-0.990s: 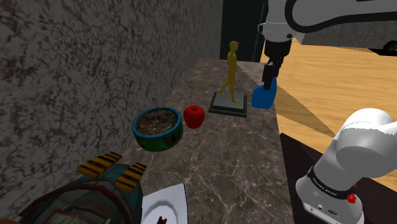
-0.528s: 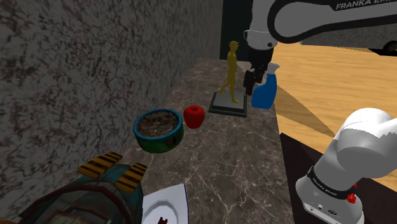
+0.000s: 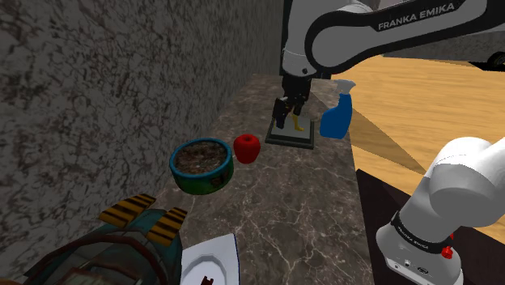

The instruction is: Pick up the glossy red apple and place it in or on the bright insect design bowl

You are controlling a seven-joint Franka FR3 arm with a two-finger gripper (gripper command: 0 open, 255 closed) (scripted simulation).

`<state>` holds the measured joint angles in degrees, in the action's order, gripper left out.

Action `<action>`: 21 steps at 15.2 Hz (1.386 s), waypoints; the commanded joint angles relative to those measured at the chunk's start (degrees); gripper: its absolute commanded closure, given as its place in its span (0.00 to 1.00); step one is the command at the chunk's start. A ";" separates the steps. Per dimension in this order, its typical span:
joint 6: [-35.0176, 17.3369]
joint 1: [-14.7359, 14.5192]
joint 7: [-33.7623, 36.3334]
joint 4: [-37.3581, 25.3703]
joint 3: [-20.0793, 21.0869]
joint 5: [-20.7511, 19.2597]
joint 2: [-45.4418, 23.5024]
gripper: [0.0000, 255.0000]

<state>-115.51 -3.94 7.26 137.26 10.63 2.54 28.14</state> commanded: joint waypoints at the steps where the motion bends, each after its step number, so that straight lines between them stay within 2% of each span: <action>1: -3.66 -0.14 2.19 -1.49 1.21 0.70 -3.45 0.00; 9: -14.38 -0.28 10.57 -9.71 5.44 0.52 -16.18 0.00; 16: -19.64 -0.09 11.38 -7.83 5.93 -0.58 -19.67 0.00; 21: -20.06 -0.08 11.46 -7.71 5.96 -0.69 -19.98 0.00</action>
<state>-135.53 -4.02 18.71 129.55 16.59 1.86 8.19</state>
